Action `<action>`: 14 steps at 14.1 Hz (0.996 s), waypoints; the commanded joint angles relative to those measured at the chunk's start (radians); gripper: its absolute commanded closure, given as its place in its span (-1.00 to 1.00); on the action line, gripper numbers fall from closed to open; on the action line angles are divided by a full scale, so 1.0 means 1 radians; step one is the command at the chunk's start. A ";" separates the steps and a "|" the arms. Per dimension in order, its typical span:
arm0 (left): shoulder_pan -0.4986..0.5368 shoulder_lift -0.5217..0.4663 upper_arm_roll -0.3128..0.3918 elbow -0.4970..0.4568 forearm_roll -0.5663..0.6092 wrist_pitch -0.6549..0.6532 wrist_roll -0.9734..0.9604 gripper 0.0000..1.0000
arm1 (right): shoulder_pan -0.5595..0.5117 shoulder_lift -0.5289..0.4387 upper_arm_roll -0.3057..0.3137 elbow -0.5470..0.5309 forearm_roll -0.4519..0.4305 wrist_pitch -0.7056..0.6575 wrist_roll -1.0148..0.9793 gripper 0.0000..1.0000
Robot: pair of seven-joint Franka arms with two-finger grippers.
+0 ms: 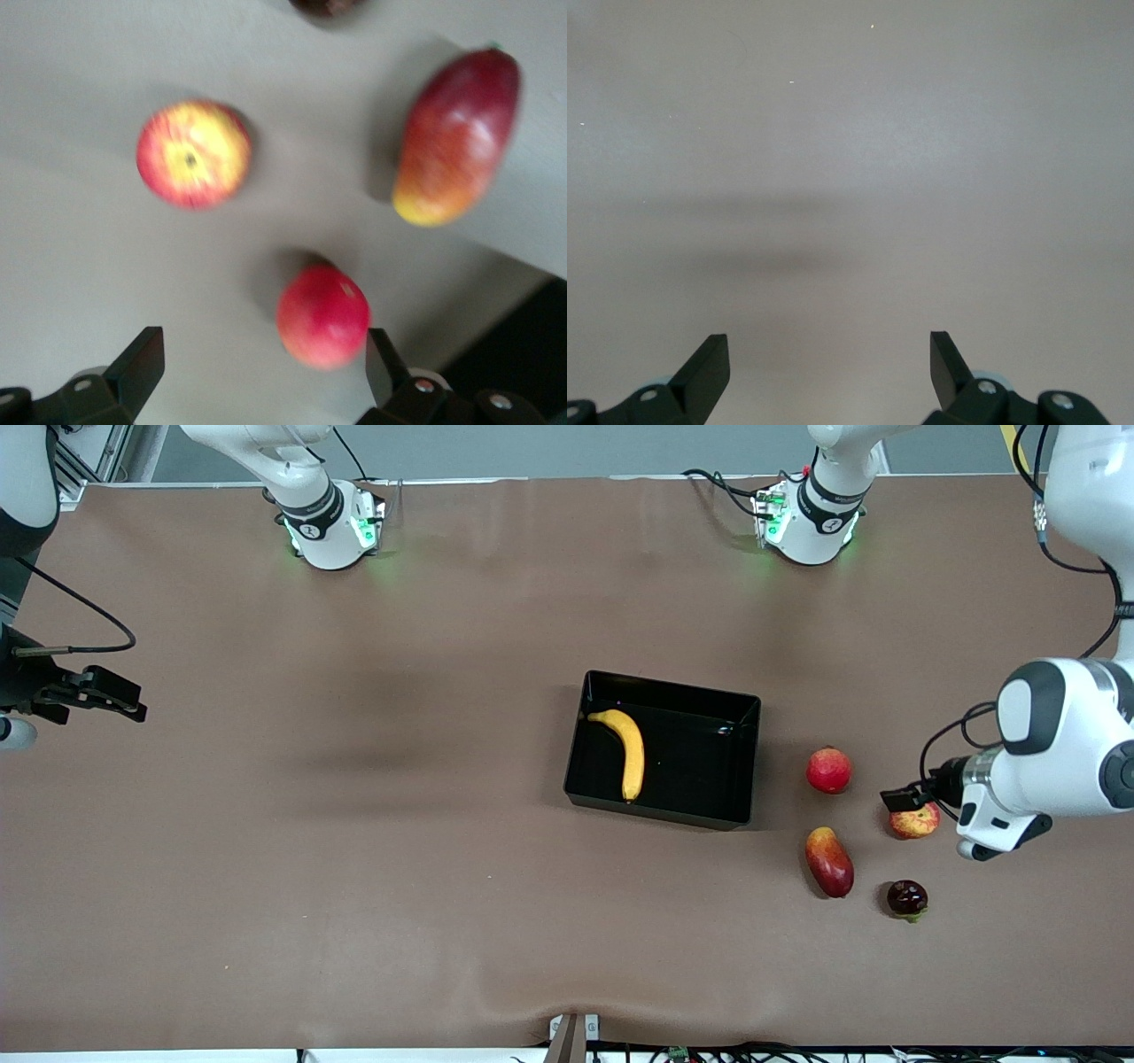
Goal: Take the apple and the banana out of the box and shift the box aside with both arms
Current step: 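Move the left gripper back over the box toward the banana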
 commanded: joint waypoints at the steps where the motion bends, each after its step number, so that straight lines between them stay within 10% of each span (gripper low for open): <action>1: 0.005 -0.041 -0.093 -0.030 0.008 -0.040 -0.112 -1.00 | -0.011 0.002 0.006 0.011 0.017 -0.002 0.010 -1.00; 14: -0.382 0.111 -0.184 -0.040 0.019 0.283 -0.293 -1.00 | 0.038 0.051 0.009 0.011 0.007 0.041 0.008 -1.00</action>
